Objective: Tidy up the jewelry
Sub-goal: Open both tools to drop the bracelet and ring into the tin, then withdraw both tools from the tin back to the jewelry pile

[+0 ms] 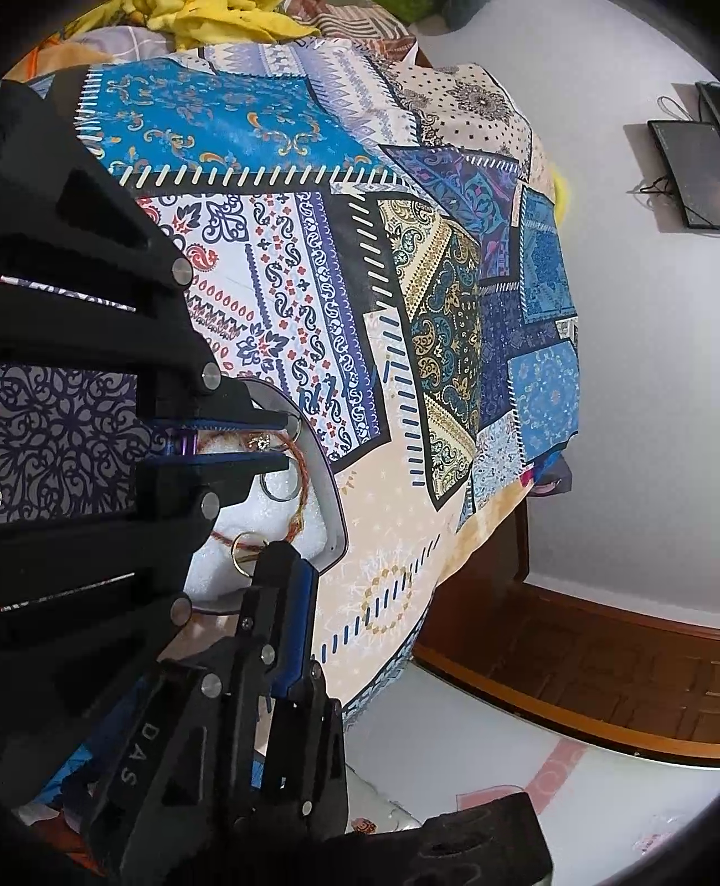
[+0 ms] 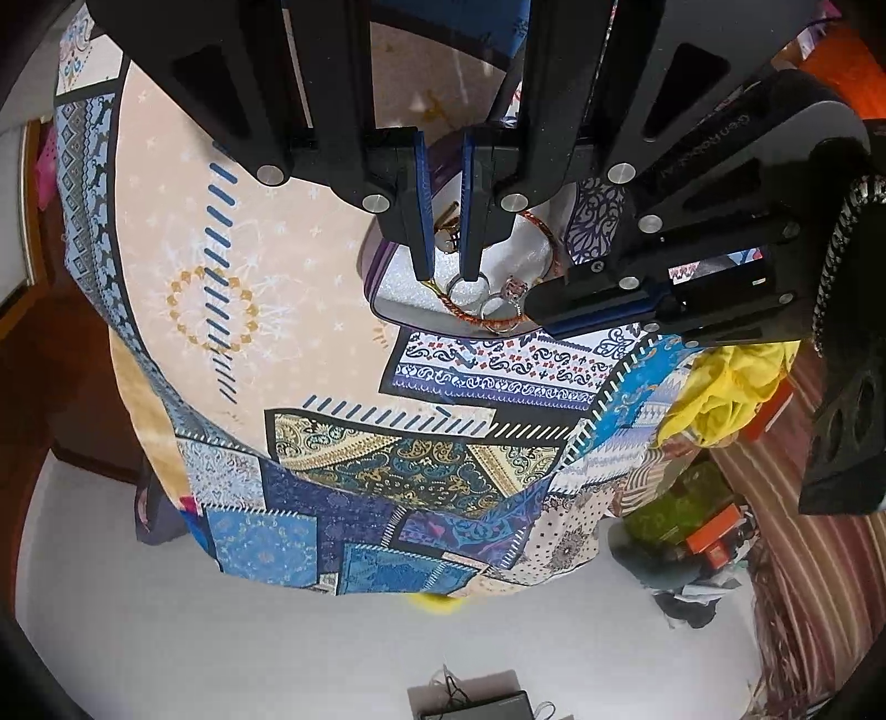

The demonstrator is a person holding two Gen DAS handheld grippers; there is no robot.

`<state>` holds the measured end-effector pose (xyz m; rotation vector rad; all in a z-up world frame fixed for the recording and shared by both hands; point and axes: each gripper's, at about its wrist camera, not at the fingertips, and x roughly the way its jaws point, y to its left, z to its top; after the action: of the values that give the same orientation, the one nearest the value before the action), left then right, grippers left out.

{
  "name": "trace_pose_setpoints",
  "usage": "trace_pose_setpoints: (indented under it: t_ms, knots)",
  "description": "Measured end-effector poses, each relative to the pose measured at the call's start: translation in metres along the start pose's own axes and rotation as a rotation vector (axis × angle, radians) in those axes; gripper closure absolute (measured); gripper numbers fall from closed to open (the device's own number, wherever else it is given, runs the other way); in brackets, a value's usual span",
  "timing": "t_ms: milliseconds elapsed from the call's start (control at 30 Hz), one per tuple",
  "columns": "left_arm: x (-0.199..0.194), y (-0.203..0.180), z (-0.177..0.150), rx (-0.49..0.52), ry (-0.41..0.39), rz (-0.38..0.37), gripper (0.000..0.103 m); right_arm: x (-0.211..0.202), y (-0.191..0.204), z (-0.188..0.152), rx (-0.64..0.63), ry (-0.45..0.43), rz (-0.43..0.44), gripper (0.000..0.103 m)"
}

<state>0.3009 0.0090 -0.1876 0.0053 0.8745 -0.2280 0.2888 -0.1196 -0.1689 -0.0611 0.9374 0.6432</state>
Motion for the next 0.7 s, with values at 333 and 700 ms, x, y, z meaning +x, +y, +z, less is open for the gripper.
trace_pose_setpoints:
  t_ms: [333,700]
  knots:
    - [-0.023,-0.002,-0.002,0.003,-0.020,0.001,0.096,-0.022,0.009,0.001,-0.027,-0.030,-0.040,0.093]
    - [-0.074,-0.007,-0.015,-0.016,-0.069,0.008,0.067,-0.068,0.032,-0.011,-0.071,-0.128,-0.129,0.074]
